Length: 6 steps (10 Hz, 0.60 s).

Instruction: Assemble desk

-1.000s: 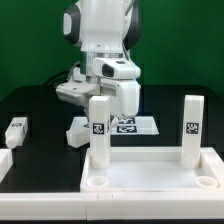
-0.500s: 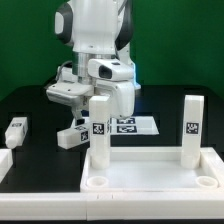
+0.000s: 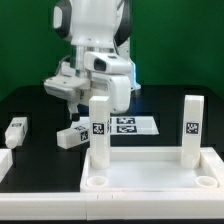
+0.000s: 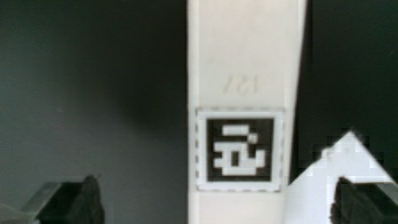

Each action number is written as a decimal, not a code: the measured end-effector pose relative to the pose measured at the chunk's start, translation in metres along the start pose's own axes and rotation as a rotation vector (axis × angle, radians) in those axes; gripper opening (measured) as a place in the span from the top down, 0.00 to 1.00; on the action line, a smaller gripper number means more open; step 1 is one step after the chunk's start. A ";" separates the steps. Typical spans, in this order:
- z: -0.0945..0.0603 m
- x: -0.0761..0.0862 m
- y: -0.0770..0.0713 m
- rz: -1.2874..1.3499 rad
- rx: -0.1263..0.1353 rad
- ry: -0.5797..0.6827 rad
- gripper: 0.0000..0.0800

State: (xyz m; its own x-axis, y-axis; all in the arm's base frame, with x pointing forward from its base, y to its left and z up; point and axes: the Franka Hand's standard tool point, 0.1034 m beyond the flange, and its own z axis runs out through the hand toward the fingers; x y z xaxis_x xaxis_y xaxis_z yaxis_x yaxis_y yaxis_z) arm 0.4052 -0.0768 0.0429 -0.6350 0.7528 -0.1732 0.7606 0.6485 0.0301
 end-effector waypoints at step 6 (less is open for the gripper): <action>-0.005 -0.015 0.010 0.371 0.012 -0.022 0.19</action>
Offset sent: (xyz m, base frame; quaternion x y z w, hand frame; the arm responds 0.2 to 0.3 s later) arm 0.0000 0.0000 0.0000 0.0000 0.0000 0.1296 0.9916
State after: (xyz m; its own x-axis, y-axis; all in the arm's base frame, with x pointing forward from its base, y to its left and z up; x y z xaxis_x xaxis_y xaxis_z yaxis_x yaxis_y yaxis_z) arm 0.4213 -0.0812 0.0508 -0.3127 0.9338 -0.1737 0.9402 0.3303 0.0832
